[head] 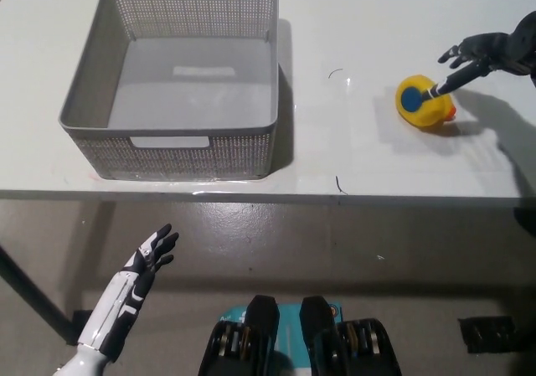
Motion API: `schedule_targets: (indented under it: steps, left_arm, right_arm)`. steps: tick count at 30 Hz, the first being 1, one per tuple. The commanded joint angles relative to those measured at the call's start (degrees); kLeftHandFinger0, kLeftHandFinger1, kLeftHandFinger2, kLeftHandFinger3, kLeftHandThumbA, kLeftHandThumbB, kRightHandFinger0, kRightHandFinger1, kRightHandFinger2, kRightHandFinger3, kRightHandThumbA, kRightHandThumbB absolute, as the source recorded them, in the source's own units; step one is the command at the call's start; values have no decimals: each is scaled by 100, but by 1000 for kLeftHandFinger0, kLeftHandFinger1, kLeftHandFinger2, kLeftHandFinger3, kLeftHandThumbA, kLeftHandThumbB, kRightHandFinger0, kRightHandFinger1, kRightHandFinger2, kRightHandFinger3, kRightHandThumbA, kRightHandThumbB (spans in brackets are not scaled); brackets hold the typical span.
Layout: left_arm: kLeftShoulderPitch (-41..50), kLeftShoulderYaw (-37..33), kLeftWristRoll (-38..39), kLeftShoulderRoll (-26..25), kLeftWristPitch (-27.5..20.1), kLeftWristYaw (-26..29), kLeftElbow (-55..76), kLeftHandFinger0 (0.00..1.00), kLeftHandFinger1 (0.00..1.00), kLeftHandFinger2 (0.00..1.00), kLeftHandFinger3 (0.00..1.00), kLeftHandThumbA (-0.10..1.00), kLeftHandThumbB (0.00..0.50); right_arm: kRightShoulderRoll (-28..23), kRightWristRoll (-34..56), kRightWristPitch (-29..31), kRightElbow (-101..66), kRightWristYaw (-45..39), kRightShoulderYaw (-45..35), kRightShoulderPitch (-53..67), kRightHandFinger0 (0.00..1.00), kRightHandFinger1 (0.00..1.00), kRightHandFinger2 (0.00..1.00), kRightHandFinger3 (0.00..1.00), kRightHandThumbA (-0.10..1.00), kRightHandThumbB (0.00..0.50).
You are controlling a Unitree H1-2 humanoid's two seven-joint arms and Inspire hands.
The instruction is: Use the right hand to pick up a yellow duck toy and place it into a container on the left hand side
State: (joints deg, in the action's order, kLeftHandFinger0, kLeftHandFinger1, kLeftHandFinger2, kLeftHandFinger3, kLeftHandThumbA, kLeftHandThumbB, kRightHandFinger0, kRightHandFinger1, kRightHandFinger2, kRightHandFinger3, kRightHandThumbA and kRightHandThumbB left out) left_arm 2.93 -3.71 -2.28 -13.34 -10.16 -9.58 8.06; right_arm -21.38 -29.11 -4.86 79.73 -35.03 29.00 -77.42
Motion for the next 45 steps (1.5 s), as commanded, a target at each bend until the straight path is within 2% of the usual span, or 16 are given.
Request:
schedule_targets:
  steps: [1,6,9,12,14,16,17,23,24,26,29,31,34,36,38,45]
  left_arm:
    - [-103,33,150,-65,-225,-87,187,1000,1000,1000,1000,1000,208]
    - [-101,42,160,-75,-190,-107,262,1000,1000,1000,1000,1000,219]
    - [-101,43,160,-65,-197,-111,280,1000,1000,1000,1000,1000,223]
    - [-148,52,187,-71,-230,-136,262,1000,1000,1000,1000,1000,224]
    - [-171,56,191,-71,-206,-144,263,1000,1000,1000,1000,1000,229]
    - [-175,58,194,-67,-206,-151,255,1000,1000,1000,1000,1000,231]
    - [-173,57,195,-71,-201,-158,260,1000,1000,1000,1000,1000,215]
    - [-144,32,145,-71,-228,-168,257,1000,1000,1000,1000,1000,177]
    - [-143,26,129,-73,-206,-172,252,1000,1000,1000,1000,1000,177]
    - [-146,26,147,-64,-178,-177,255,1000,1000,1000,1000,1000,181]
    - [-157,37,148,-52,-154,-176,252,1000,1000,1000,1000,1000,190]
    - [-147,27,136,-44,-143,-182,259,1000,1000,1000,1000,1000,189]
    - [-154,27,120,-45,-142,-179,259,1000,1000,1000,1000,1000,188]
    - [-168,29,110,-48,-134,-177,254,1000,1000,1000,1000,1000,188]
    - [-173,29,72,-52,-171,-166,236,1000,1000,1000,1000,1000,189]
    - [-170,28,47,-62,-194,-166,230,1000,1000,1000,1000,1000,188]
  right_arm:
    - [-86,-153,103,39,-27,147,-376,1000,1000,1000,1000,966,480]
    - [-27,-259,103,111,14,354,-267,1000,1000,1000,1000,935,478]
    - [9,-244,77,155,74,387,-193,1000,1000,1000,1000,909,456]
    - [35,-370,305,145,80,553,-137,1000,1000,1000,1000,1000,456]
    - [62,-381,252,154,145,591,-105,1000,1000,1000,1000,1000,483]
    - [90,-409,251,149,128,646,-91,1000,1000,1000,1000,1000,468]
    - [101,-441,281,147,180,683,-74,1000,1000,1000,1000,1000,483]
    - [88,-313,284,136,233,551,-31,1000,1000,1000,1000,1000,463]
    - [88,-327,322,140,305,560,-21,1000,1000,1000,1000,1000,485]
    - [109,-302,334,139,255,538,-53,1000,1000,1000,1000,1000,479]
    - [155,-283,271,156,266,512,-119,1000,1000,1000,1000,1000,500]
    - [201,-186,81,162,341,395,-171,1000,1000,1000,1000,969,500]
    - [208,-201,278,139,344,352,-219,1000,1000,1000,1000,958,482]
    - [233,-110,154,128,362,214,-291,1000,1000,1000,1000,920,482]
    - [271,-198,44,134,422,237,-358,1000,1000,1000,1000,931,499]
    - [336,-285,6,137,558,275,-469,1000,1000,1000,1000,955,500]
